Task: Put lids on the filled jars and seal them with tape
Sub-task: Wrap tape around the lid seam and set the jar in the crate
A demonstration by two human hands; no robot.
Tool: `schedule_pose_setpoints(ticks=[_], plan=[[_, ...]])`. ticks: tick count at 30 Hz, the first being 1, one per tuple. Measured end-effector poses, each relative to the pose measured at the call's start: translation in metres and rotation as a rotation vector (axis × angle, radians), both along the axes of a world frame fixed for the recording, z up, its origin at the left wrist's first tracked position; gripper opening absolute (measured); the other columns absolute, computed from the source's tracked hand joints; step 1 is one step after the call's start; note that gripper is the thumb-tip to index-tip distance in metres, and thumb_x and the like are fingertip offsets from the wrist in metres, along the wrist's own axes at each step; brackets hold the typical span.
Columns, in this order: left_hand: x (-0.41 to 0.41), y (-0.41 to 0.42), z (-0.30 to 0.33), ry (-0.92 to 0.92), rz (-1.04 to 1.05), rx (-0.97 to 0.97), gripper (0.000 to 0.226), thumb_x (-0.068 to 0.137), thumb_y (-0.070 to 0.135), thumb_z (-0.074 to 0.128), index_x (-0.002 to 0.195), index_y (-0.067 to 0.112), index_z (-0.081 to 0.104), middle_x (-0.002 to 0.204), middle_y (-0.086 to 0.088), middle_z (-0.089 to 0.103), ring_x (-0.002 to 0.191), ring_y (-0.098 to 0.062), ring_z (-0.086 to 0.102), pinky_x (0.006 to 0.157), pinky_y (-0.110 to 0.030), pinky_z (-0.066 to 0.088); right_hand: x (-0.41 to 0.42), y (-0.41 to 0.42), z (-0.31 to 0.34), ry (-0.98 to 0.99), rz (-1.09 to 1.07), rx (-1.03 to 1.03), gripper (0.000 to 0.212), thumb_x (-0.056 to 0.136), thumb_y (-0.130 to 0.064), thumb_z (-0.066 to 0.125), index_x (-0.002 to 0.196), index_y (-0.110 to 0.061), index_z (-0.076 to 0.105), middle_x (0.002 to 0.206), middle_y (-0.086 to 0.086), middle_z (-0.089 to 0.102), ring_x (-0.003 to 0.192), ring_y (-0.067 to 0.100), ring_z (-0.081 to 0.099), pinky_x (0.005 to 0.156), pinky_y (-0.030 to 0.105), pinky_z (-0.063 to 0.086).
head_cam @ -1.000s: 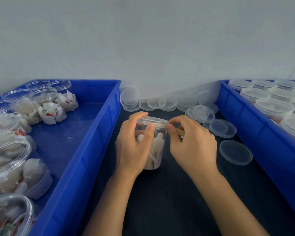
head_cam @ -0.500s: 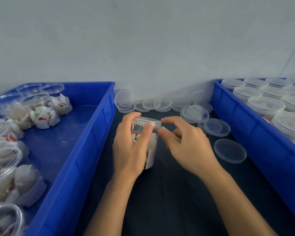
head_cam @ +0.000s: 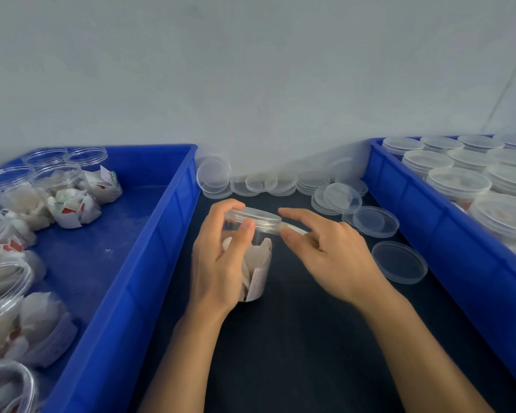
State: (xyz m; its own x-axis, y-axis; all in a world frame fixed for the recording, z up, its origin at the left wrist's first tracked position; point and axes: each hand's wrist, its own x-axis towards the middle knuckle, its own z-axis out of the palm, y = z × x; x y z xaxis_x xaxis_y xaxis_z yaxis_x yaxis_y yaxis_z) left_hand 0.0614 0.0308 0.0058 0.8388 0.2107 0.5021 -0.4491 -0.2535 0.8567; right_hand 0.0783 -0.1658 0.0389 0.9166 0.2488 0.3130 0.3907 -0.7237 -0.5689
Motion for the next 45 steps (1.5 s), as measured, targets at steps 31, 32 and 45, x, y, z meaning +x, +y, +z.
schedule_pose_setpoints(ticks=[31, 32, 45], plan=[[-0.006, -0.001, 0.005, 0.124, 0.221, 0.082, 0.023, 0.108, 0.051, 0.054, 0.111, 0.036, 0.071, 0.097, 0.023, 0.073, 0.091, 0.002, 0.070, 0.071, -0.016, 0.055, -0.004, 0.003, 0.002, 0.114, -0.024, -0.020, 0.049, 0.097, -0.076, 0.037, 0.115, -0.045, 0.070, 0.077, -0.013, 0.070, 0.082, 0.011, 0.065, 0.079, 0.040, 0.055], [-0.008, -0.004, 0.005, 0.154, 0.225, 0.097, 0.026, 0.108, 0.053, 0.050, 0.115, 0.038, 0.069, 0.098, 0.023, 0.073, 0.092, 0.002, 0.070, 0.075, -0.022, 0.057, -0.005, 0.004, 0.002, 0.109, -0.036, -0.028, 0.053, 0.096, -0.077, 0.035, 0.112, -0.042, 0.071, 0.073, -0.011, 0.068, 0.079, 0.011, 0.064, 0.077, 0.040, 0.056], [-0.007, -0.004, 0.007, 0.168, 0.221, 0.301, 0.044, 0.097, 0.078, 0.033, 0.122, 0.044, 0.048, 0.105, 0.019, 0.068, 0.095, 0.008, 0.065, 0.066, -0.013, 0.049, -0.006, 0.006, 0.003, 0.224, 0.152, 0.159, 0.024, 0.108, -0.044, 0.047, 0.120, -0.042, 0.067, 0.086, 0.004, 0.071, 0.076, 0.024, 0.063, 0.075, 0.048, 0.054]])
